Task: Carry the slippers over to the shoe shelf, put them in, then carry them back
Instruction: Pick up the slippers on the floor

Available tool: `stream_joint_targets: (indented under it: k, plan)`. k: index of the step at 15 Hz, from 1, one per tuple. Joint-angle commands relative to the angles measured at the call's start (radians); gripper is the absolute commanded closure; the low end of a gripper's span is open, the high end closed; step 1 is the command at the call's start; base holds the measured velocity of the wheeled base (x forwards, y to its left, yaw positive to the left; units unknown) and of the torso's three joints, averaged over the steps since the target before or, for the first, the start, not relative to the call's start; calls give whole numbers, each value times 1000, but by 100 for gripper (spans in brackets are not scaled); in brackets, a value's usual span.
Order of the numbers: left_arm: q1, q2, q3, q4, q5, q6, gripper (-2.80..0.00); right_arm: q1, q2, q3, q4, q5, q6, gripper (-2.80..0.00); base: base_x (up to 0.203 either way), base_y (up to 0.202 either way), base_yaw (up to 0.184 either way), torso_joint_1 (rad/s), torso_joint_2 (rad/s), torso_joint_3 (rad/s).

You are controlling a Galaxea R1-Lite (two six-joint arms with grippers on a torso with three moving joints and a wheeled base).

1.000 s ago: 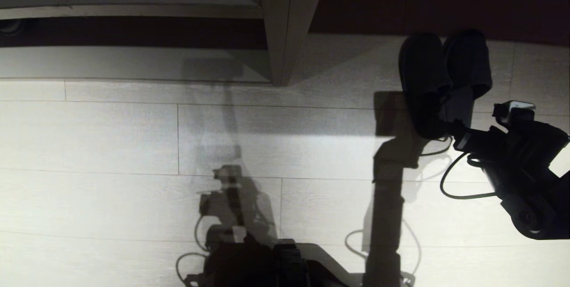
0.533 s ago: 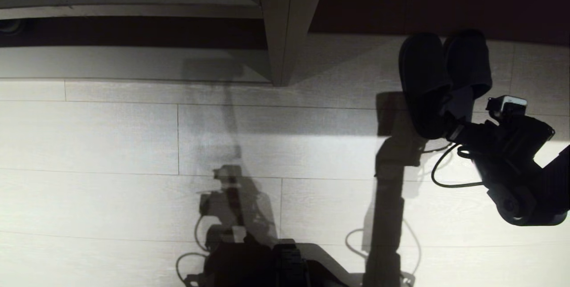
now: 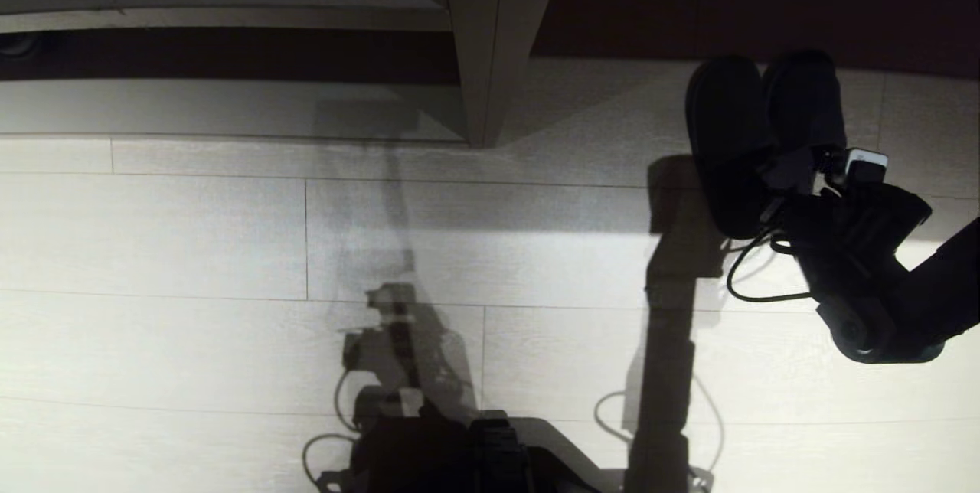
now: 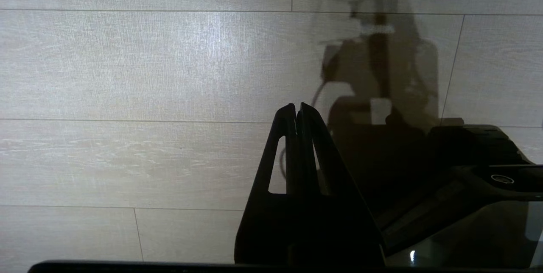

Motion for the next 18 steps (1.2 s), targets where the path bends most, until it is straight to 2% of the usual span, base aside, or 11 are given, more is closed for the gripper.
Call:
stream_joint_targets:
  k: [1, 8, 18]
  plan:
    - [0, 0, 0, 0, 0, 0, 0, 0, 13, -19, -7, -2, 0, -280, 0, 0, 0, 0, 0, 0]
    - [0, 0, 0, 0, 0, 0, 0, 0, 45, -170, 55, 14, -4, -280, 0, 0, 0, 0, 0, 0]
    - [0, 0, 0, 0, 0, 0, 0, -2, 87, -260, 59, 60, -12, -280, 0, 0, 0, 0, 0, 0]
